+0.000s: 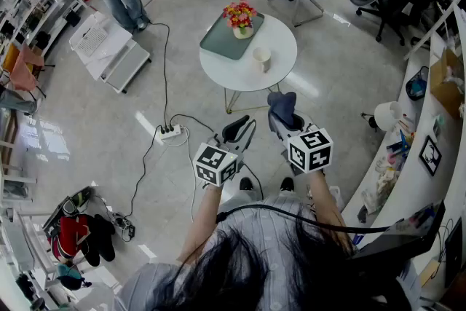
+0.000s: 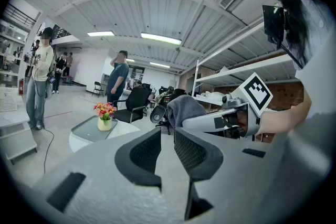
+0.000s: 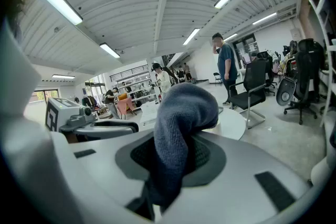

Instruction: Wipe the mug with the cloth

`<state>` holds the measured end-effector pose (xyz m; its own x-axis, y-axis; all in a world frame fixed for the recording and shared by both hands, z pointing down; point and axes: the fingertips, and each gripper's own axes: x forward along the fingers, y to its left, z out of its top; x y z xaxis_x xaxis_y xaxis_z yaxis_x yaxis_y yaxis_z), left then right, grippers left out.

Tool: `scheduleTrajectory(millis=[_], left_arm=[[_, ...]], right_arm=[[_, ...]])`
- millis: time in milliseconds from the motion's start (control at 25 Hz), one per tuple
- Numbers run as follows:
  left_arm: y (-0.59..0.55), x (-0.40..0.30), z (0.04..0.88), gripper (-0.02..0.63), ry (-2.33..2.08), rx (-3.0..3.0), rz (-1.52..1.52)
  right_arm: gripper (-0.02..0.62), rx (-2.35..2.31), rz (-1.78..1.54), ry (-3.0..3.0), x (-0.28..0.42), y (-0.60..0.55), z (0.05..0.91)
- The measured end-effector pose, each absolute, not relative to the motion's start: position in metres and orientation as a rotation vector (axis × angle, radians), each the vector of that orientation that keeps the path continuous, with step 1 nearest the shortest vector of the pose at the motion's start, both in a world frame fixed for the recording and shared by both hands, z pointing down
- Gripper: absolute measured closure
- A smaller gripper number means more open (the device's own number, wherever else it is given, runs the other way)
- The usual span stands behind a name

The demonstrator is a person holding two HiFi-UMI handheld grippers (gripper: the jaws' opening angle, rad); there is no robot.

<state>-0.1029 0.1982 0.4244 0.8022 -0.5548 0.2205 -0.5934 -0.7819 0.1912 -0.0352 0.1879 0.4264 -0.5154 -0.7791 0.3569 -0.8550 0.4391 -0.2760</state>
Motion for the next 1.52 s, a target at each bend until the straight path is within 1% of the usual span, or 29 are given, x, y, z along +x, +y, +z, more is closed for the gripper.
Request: scheduleTrajectory(millis=[600,920,1240,1520], left_arm=[[0.182,-0.12,0.432,0.538,-0.805,2.742,0.235],[0.179,-0.133,0.448,0.535,-0.735,2.706,0.234],[0.164,-0.115,0.475,0.486,-0.701,2.657,0.308],[0.129,-0.095,0.497,0.474,-0.757,2.624,0.394]], right_arm=[[0.494,1.499,0.618,-2.447,-0.053,0.176,0.435],[0.494,1.587,0.639,-2.377,-0.055,0.189,0.442],[0.494,1.586,0.649,-2.305,-0.035,0.181,0.464],[0.494,1.505,0.667,-2.335,-0.008,0.134,0.483]])
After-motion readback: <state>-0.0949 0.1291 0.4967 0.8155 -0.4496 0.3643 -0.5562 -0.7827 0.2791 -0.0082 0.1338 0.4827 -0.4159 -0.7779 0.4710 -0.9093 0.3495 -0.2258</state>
